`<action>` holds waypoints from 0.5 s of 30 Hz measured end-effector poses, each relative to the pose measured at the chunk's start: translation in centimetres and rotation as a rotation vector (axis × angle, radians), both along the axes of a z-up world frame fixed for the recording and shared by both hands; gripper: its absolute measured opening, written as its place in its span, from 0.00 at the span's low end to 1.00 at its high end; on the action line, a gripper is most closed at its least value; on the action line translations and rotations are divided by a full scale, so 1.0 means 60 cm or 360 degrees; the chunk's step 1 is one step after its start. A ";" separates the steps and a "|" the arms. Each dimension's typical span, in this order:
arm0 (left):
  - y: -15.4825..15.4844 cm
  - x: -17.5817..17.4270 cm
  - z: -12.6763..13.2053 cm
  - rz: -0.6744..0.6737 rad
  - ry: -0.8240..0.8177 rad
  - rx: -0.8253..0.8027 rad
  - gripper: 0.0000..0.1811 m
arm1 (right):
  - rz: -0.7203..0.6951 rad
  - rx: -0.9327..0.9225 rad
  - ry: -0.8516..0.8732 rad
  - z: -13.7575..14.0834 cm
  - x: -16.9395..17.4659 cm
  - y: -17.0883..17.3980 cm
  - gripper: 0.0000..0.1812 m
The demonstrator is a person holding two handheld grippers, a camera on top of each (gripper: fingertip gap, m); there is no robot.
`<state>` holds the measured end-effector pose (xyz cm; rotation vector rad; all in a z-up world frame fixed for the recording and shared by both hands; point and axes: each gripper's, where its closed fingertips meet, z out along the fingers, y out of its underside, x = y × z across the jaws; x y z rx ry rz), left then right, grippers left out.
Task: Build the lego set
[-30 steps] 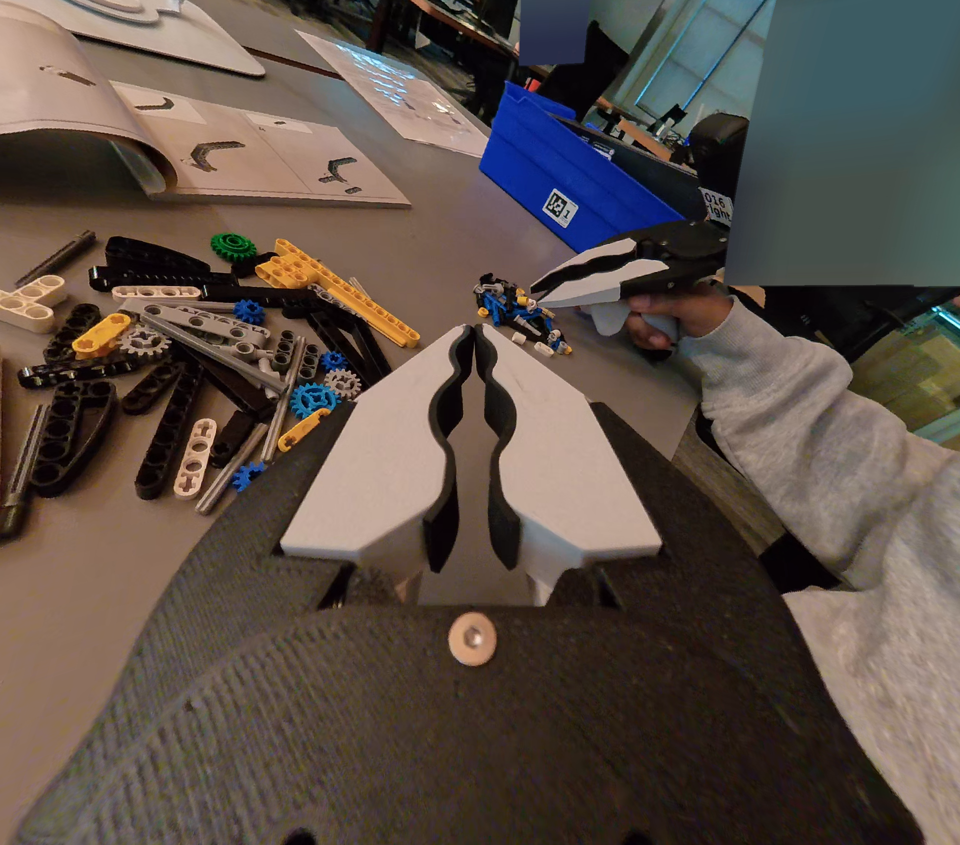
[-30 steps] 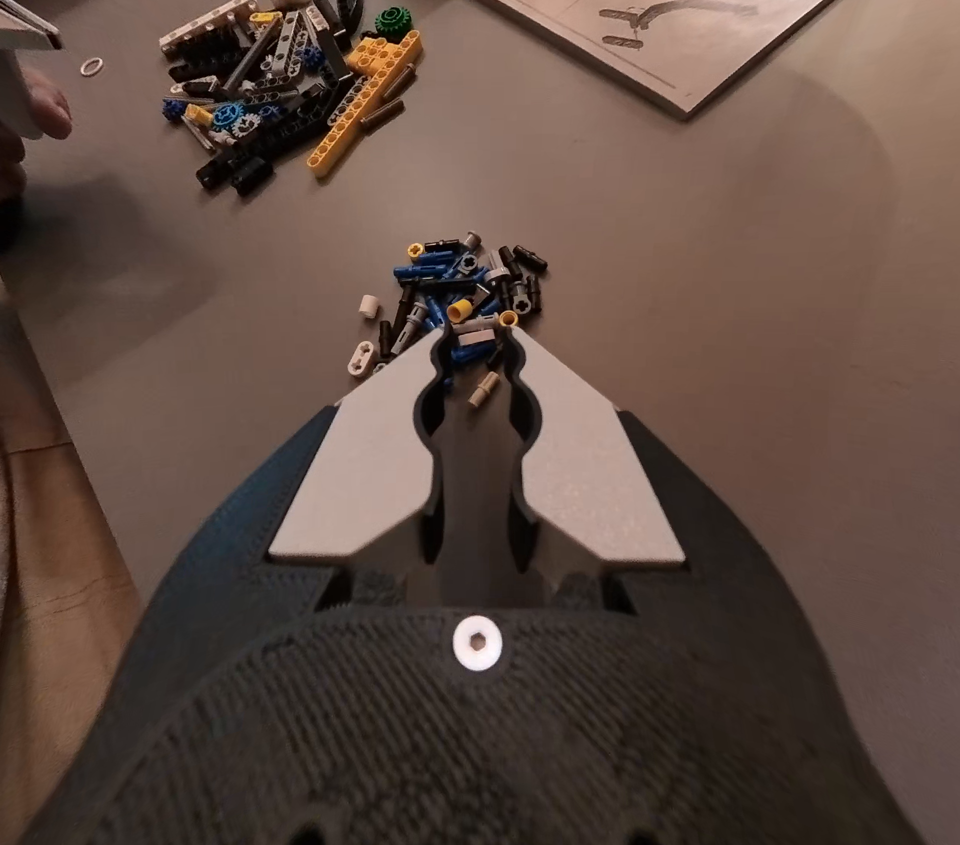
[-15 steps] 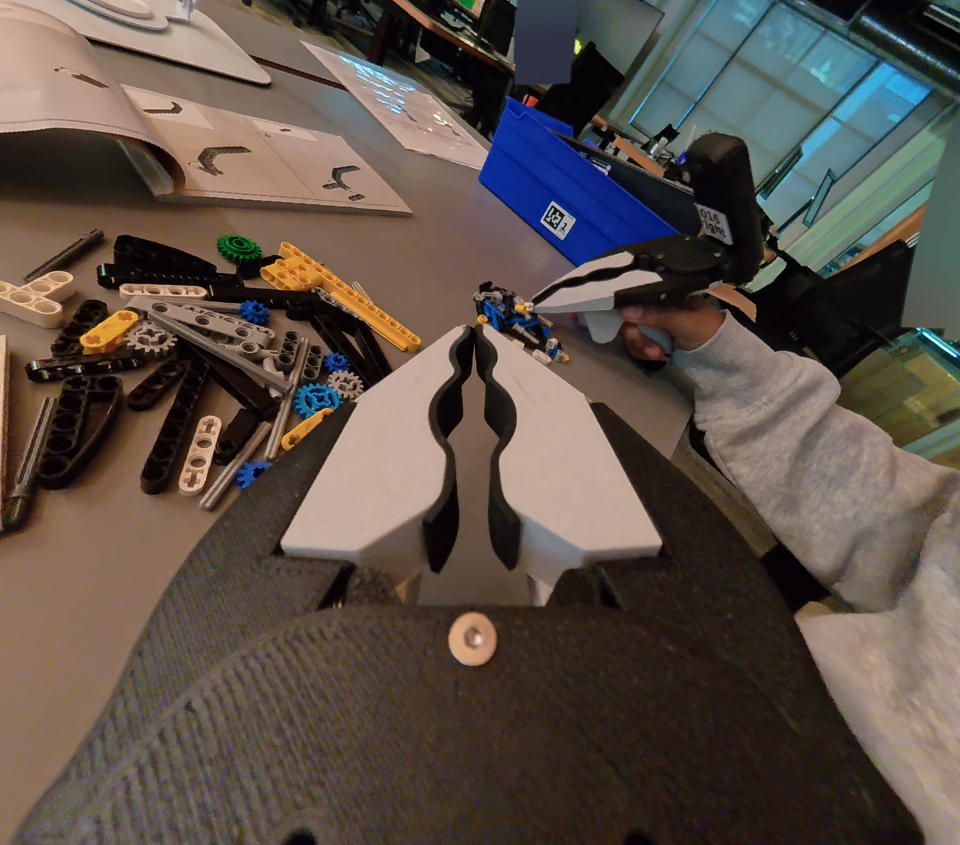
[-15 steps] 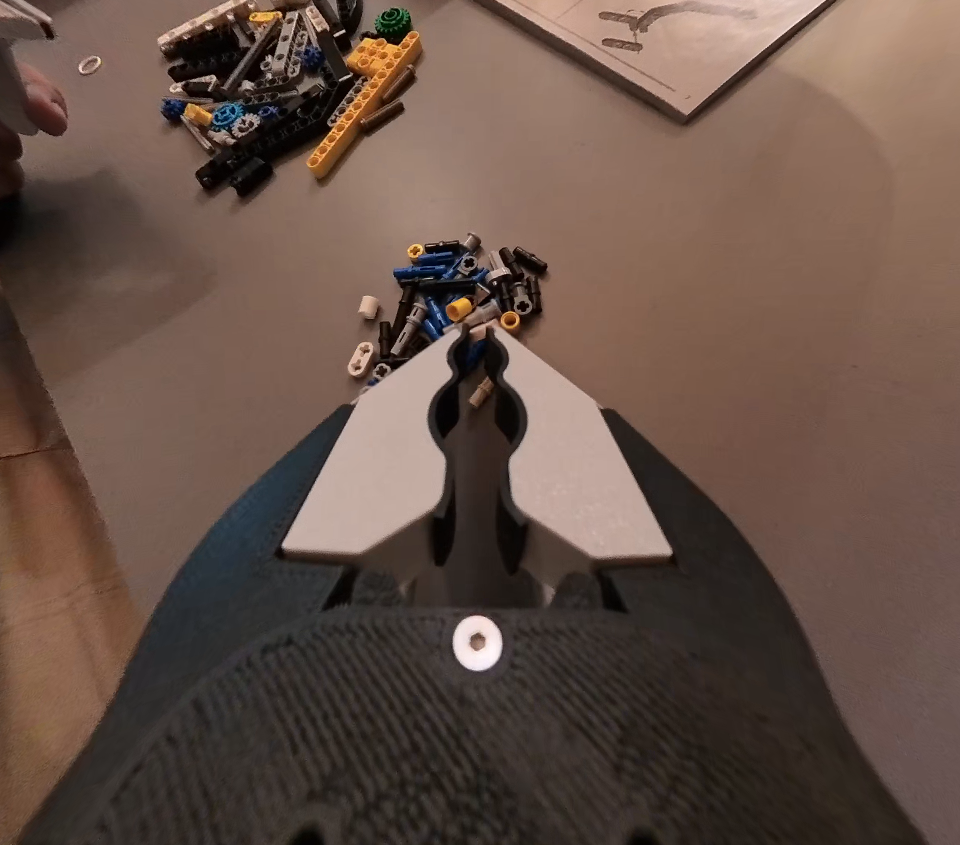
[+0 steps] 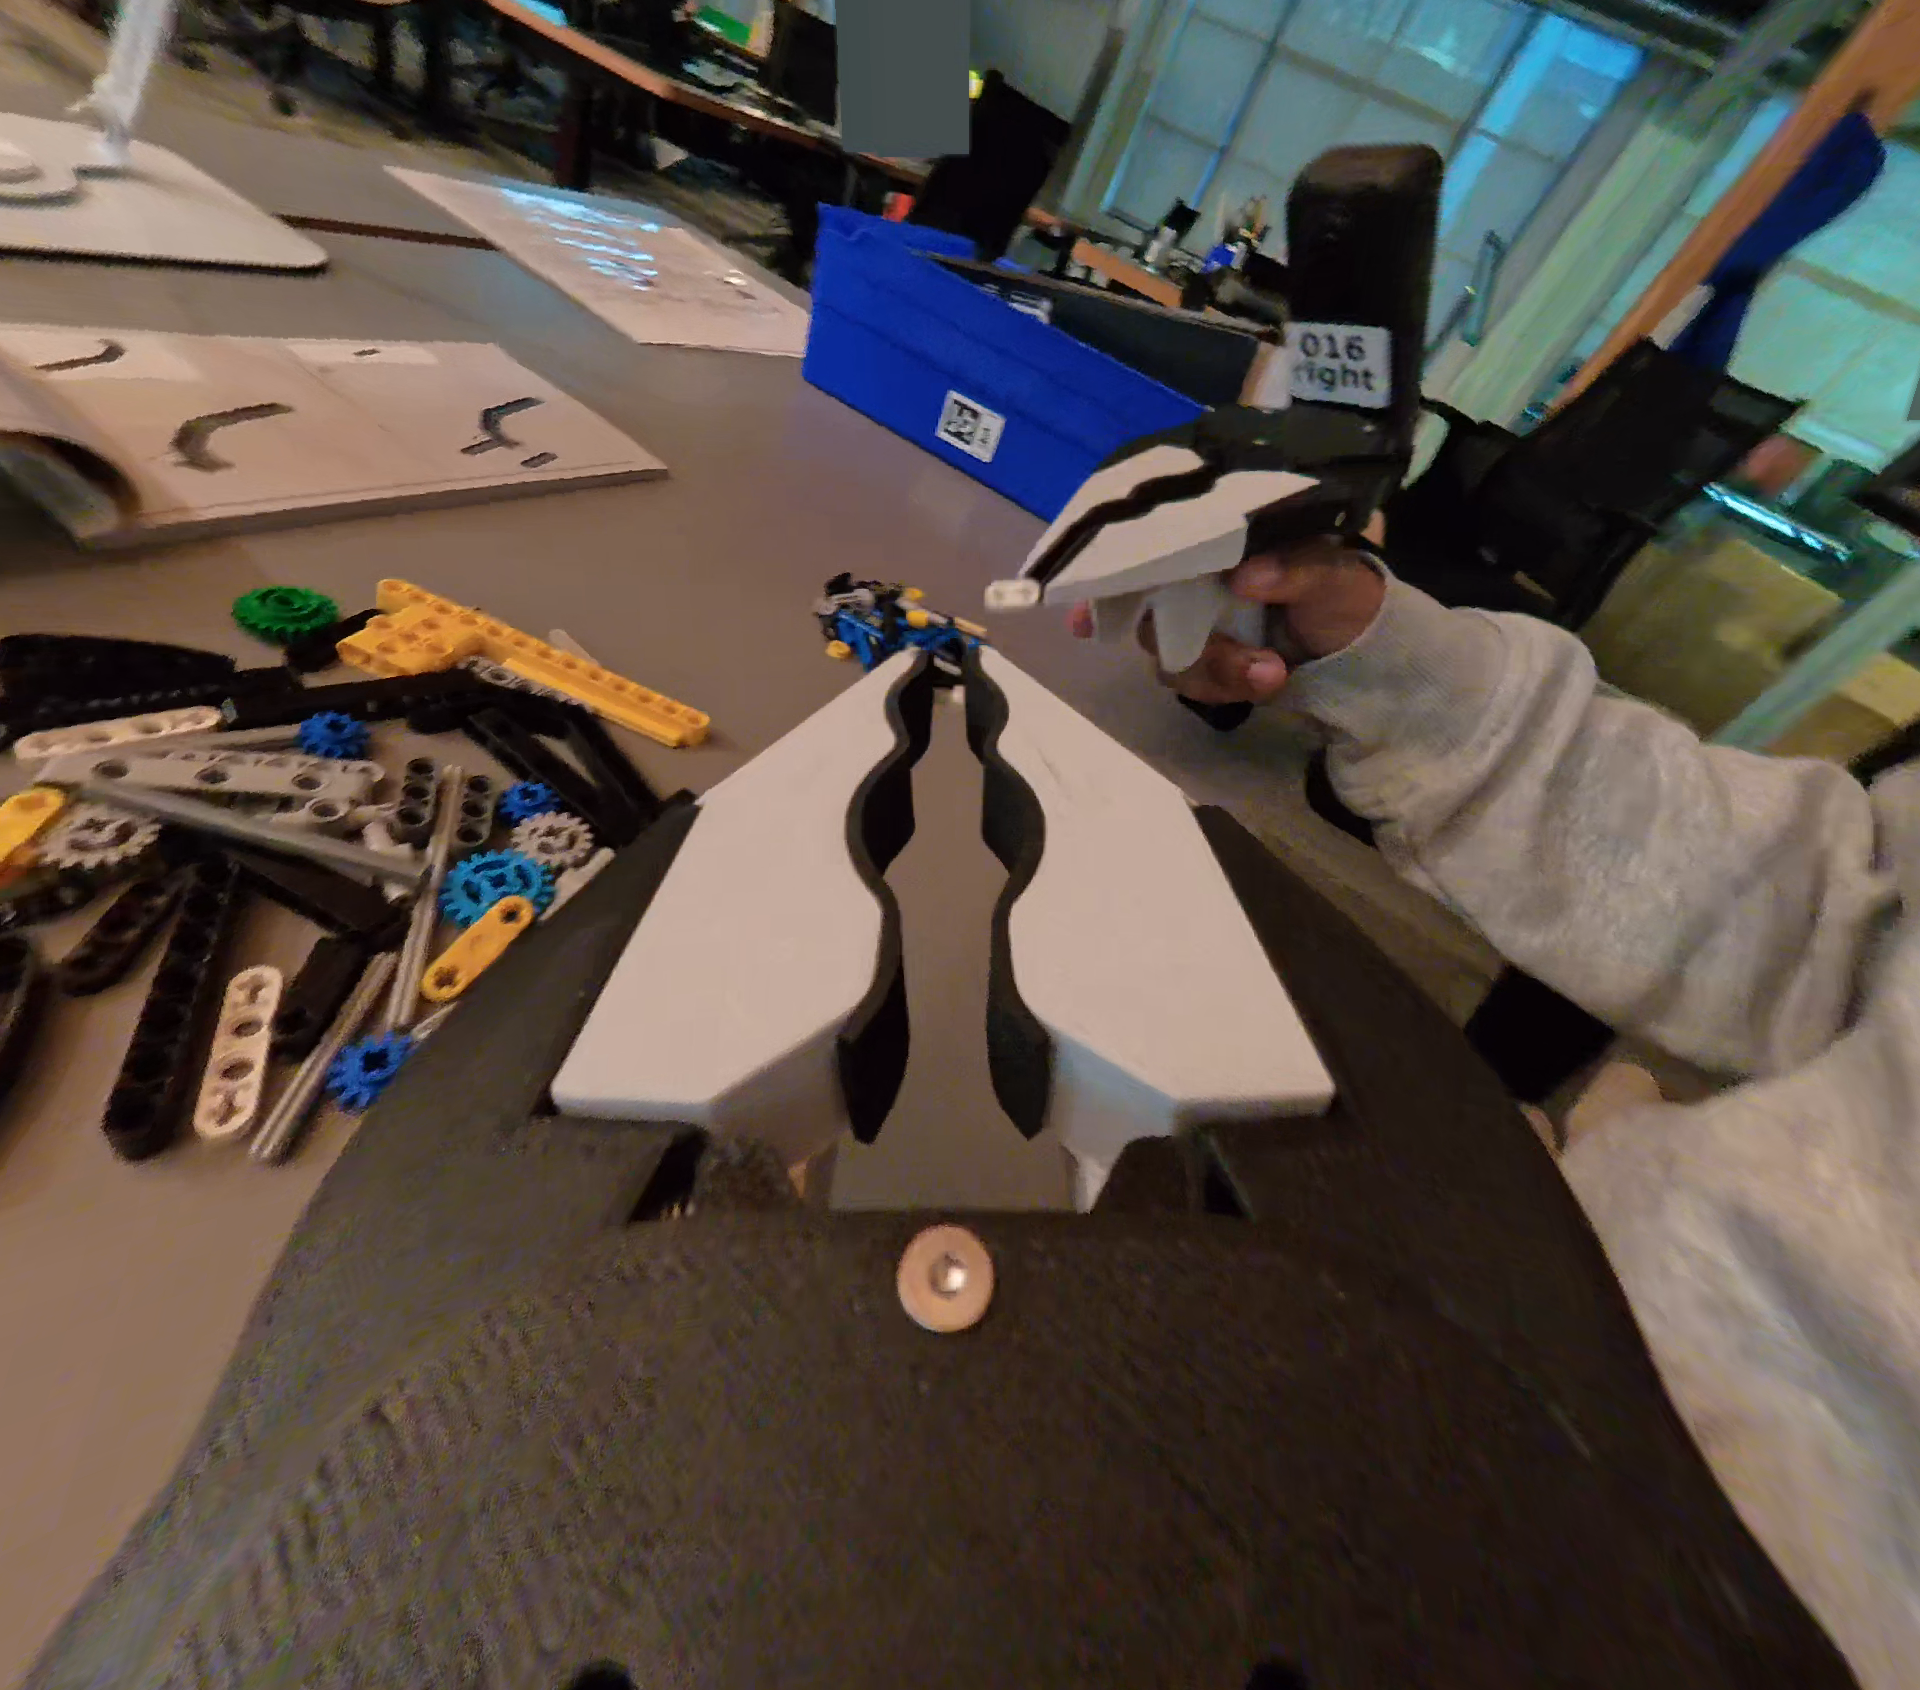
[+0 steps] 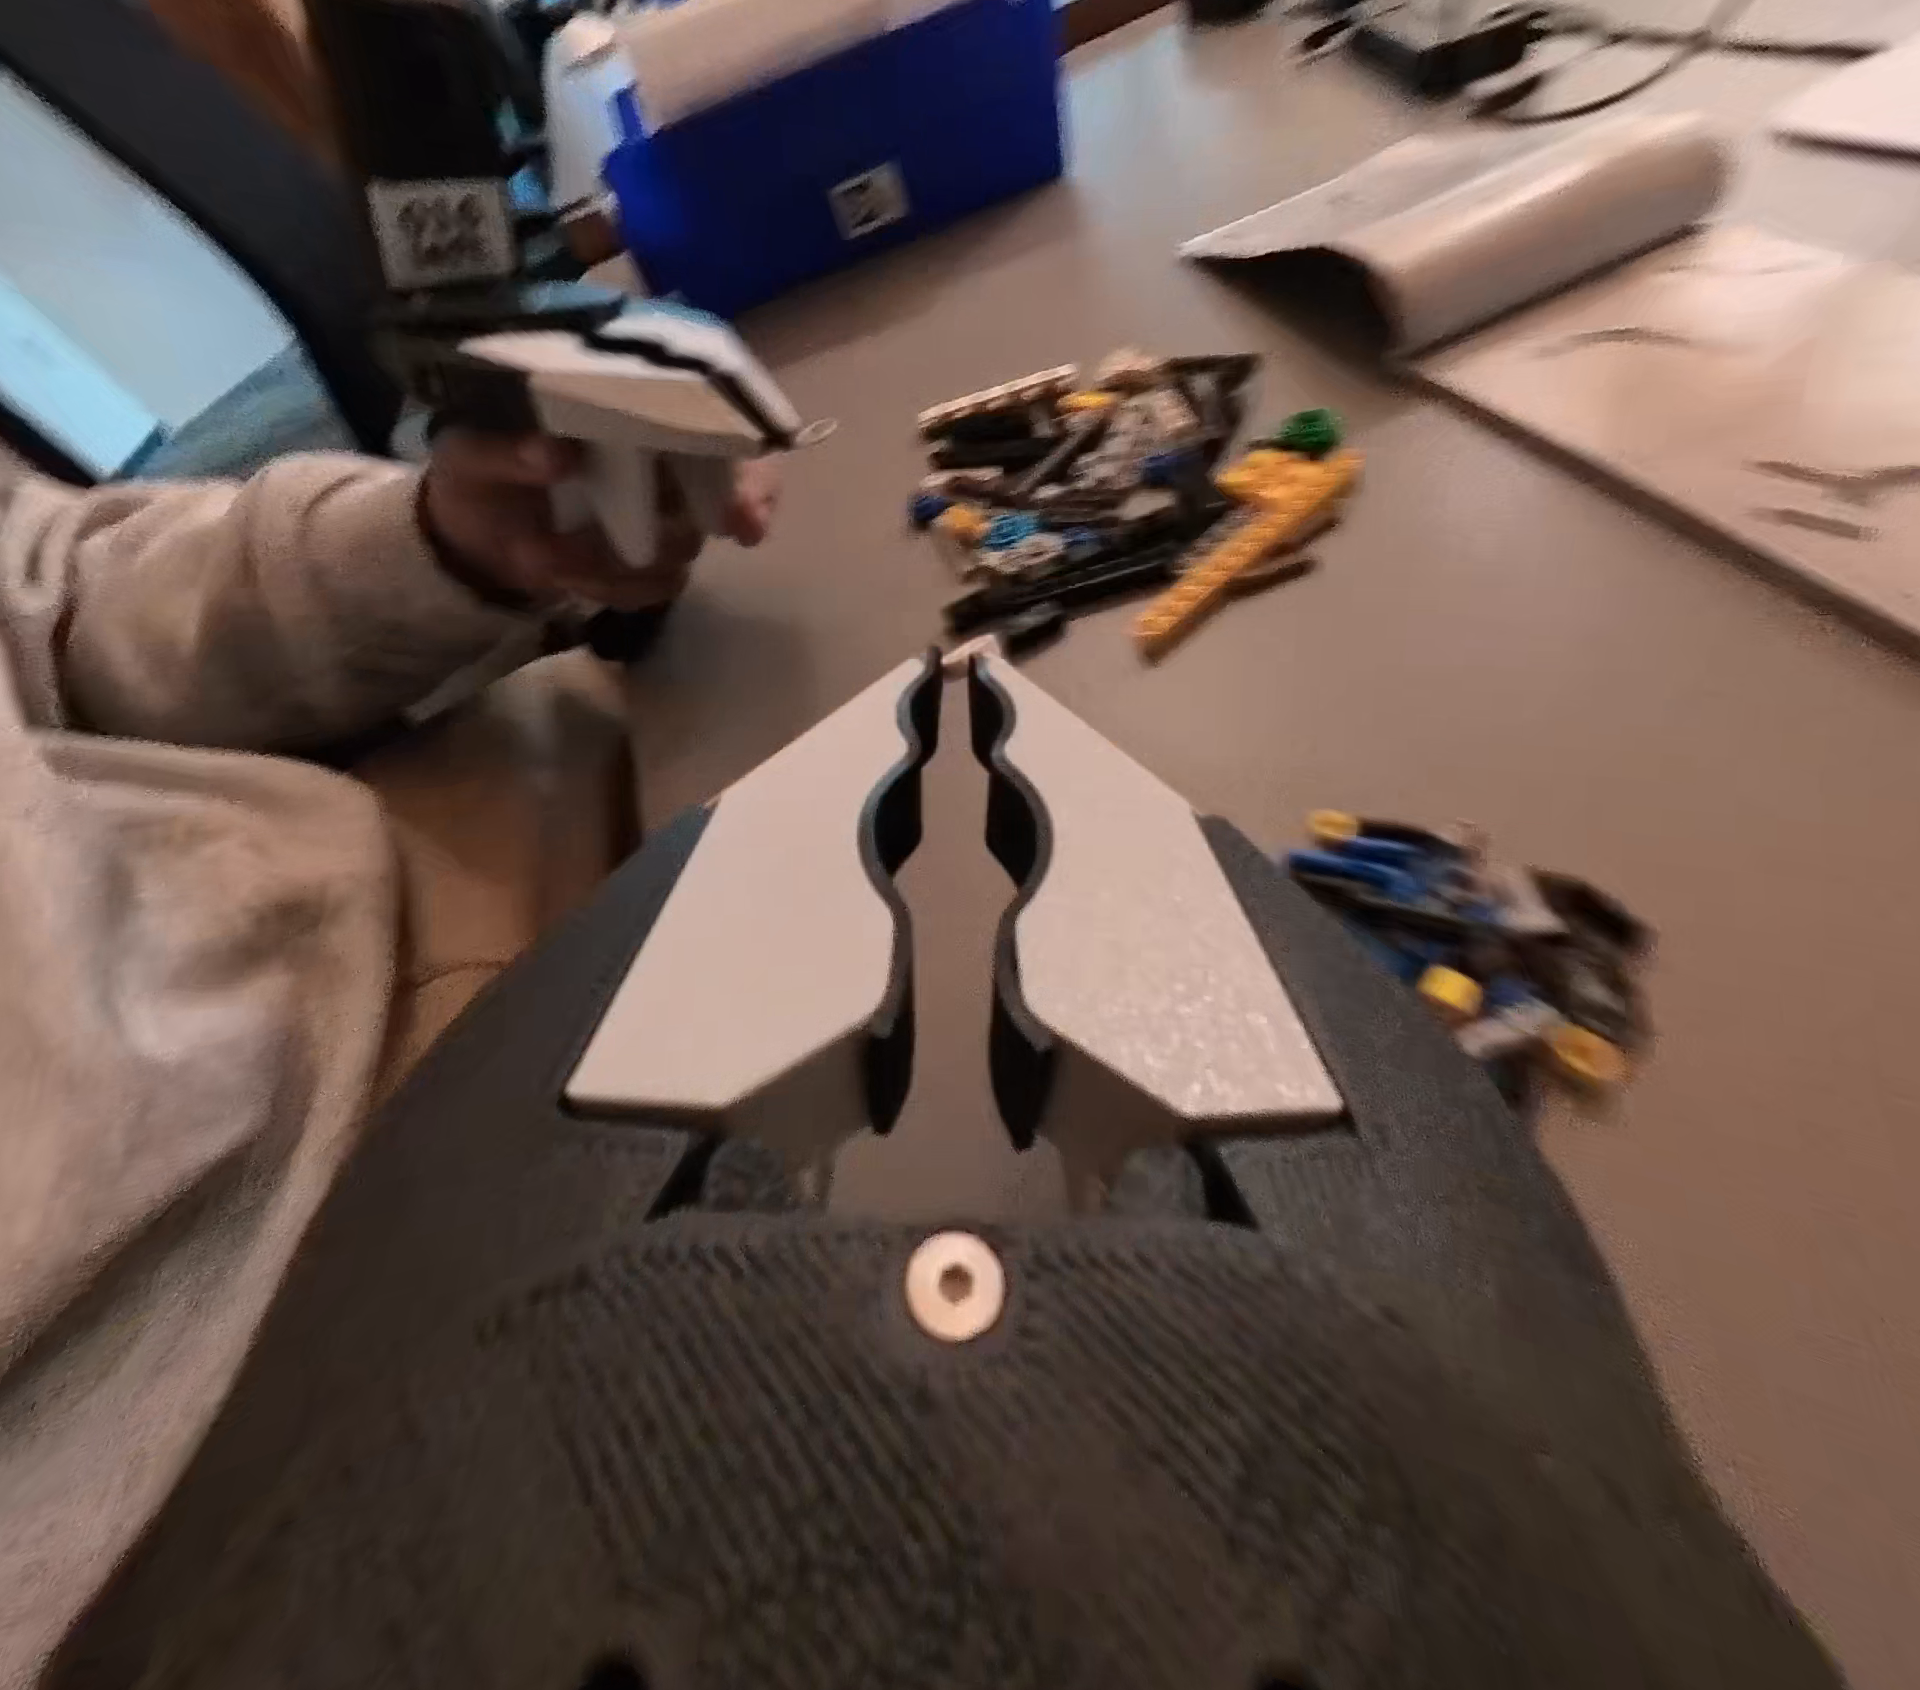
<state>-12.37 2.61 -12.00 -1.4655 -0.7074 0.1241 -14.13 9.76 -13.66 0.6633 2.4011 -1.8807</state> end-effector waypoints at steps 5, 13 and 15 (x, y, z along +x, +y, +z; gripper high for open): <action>0.018 0.037 -0.004 -0.0215 0.0098 -0.0122 0.12 | 0.0386 -0.0002 -0.0060 -0.008 0.089 -0.079 0.00; -0.016 -0.006 -0.011 0.0004 0.0013 -0.0142 0.06 | 0.0163 0.0170 -0.0049 -0.044 0.045 -0.064 0.00; -0.041 -0.025 -0.008 0.0132 0.0035 -0.0154 0.03 | 0.0144 0.0136 -0.0038 -0.039 0.040 -0.062 0.00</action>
